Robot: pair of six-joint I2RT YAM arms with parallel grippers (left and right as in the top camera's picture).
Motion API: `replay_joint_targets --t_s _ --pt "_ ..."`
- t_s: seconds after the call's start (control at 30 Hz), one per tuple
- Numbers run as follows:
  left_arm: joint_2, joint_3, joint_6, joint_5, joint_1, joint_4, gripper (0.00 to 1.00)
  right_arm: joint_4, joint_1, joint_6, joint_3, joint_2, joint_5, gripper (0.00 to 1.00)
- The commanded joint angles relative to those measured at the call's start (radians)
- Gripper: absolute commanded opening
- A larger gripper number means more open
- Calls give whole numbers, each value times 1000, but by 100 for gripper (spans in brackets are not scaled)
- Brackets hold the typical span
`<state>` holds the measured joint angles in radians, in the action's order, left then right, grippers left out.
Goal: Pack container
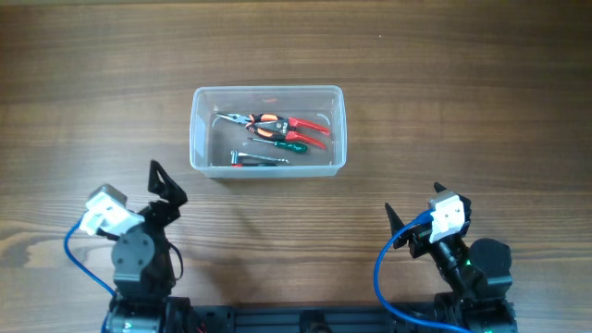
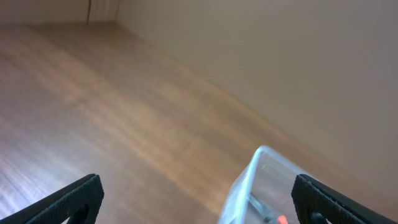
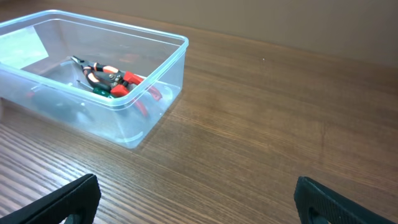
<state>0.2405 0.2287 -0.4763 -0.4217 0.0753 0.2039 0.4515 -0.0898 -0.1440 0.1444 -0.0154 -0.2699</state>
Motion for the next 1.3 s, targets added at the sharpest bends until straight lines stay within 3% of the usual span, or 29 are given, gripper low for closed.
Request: replay_joint_targets --t_s 0.0,0.4,1.27 --pt "-87 -85 24 6 -16 -6 100 -4 4 -11 -1 13 -19 100" --pt "-238 -131 24 5 -23 62 100 -4 4 -11 -1 13 -19 100" --pt "-235 -132 24 5 -9 103 100 -4 4 -11 -1 13 -19 100"
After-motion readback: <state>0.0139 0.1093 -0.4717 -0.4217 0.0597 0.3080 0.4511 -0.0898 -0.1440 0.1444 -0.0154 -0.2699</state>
